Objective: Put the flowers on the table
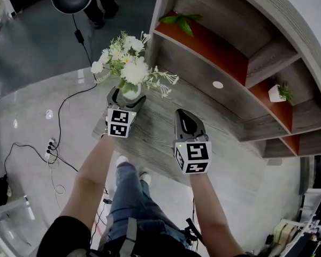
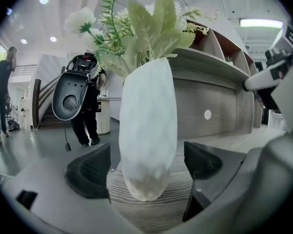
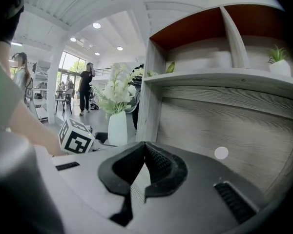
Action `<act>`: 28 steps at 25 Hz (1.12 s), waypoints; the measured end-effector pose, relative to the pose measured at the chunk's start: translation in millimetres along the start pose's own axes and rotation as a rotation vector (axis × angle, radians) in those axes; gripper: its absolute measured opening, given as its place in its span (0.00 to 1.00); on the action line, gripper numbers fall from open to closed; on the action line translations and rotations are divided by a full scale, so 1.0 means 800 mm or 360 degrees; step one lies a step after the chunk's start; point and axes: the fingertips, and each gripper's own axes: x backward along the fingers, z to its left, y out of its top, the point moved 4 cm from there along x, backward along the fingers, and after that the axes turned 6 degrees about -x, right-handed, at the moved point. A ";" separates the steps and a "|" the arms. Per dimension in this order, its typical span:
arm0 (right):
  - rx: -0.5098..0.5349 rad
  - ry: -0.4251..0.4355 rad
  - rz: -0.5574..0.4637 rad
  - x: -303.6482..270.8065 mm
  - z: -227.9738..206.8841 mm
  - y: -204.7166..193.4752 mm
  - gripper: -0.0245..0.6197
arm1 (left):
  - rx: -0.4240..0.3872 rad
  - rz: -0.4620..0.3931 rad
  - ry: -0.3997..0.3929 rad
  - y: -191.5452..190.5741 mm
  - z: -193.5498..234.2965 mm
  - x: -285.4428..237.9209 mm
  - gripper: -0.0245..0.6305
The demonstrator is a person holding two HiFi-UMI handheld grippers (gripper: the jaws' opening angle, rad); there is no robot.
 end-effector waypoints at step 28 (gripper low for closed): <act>-0.0050 0.0225 -0.0206 0.095 0.002 0.080 0.06 | -0.0003 -0.0063 0.0168 0.115 -0.028 0.118 0.75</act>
